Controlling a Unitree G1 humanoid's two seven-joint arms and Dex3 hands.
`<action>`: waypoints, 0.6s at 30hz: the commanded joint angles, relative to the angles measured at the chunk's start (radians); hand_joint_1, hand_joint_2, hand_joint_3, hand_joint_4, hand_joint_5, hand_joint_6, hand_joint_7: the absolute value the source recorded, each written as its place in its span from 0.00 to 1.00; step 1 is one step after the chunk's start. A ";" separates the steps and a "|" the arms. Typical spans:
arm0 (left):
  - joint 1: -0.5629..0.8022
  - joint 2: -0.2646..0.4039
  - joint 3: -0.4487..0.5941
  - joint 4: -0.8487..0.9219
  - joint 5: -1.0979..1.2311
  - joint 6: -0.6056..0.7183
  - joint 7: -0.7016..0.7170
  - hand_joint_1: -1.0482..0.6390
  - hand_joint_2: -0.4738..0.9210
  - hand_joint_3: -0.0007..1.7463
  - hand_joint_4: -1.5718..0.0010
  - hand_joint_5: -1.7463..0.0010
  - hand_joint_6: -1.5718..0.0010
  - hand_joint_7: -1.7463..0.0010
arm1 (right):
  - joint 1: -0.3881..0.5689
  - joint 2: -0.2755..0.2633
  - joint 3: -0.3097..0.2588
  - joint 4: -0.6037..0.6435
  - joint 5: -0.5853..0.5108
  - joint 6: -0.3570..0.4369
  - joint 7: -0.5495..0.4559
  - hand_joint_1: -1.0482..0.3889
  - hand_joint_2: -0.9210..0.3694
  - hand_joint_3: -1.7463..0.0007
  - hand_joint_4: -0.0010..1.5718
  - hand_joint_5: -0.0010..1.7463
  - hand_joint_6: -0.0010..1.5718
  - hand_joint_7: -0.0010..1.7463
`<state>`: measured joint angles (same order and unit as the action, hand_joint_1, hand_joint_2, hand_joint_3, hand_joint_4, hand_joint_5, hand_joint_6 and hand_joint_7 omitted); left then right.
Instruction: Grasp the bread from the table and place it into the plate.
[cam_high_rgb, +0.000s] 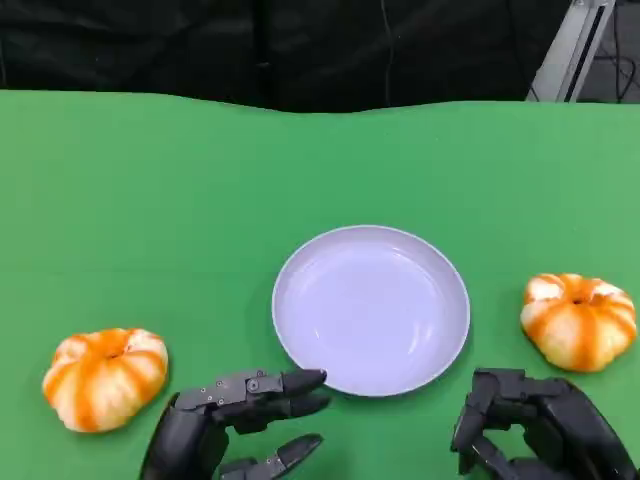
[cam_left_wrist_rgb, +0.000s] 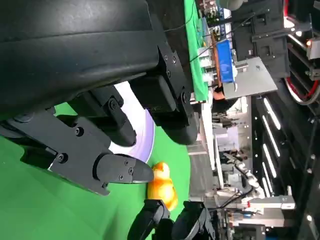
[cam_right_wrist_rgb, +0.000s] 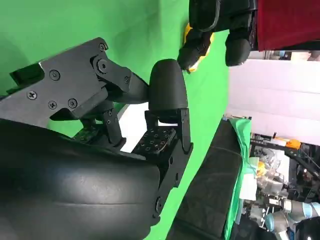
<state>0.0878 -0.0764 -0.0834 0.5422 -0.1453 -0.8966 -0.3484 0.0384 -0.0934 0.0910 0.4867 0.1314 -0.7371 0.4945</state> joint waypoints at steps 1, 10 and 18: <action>0.015 0.036 0.006 -0.073 -0.016 0.018 -0.015 0.36 0.99 0.06 0.52 1.00 0.57 1.00 | 0.001 -0.008 -0.005 -0.005 -0.005 -0.006 -0.004 0.67 0.23 0.46 0.55 0.83 0.55 0.69; 0.056 0.080 0.023 -0.286 -0.091 0.108 -0.026 0.26 1.00 0.09 0.69 1.00 0.75 1.00 | 0.003 -0.006 -0.003 -0.007 -0.007 -0.009 -0.006 0.67 0.24 0.45 0.55 0.82 0.55 0.69; 0.052 0.156 0.108 -0.365 -0.022 0.115 0.008 0.22 1.00 0.10 0.70 0.99 0.75 1.00 | 0.010 -0.007 0.001 -0.016 -0.010 0.000 -0.008 0.67 0.24 0.45 0.55 0.82 0.55 0.69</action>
<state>0.1413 0.0432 -0.0156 0.1925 -0.1846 -0.7714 -0.3668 0.0391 -0.0925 0.0942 0.4860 0.1281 -0.7383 0.4916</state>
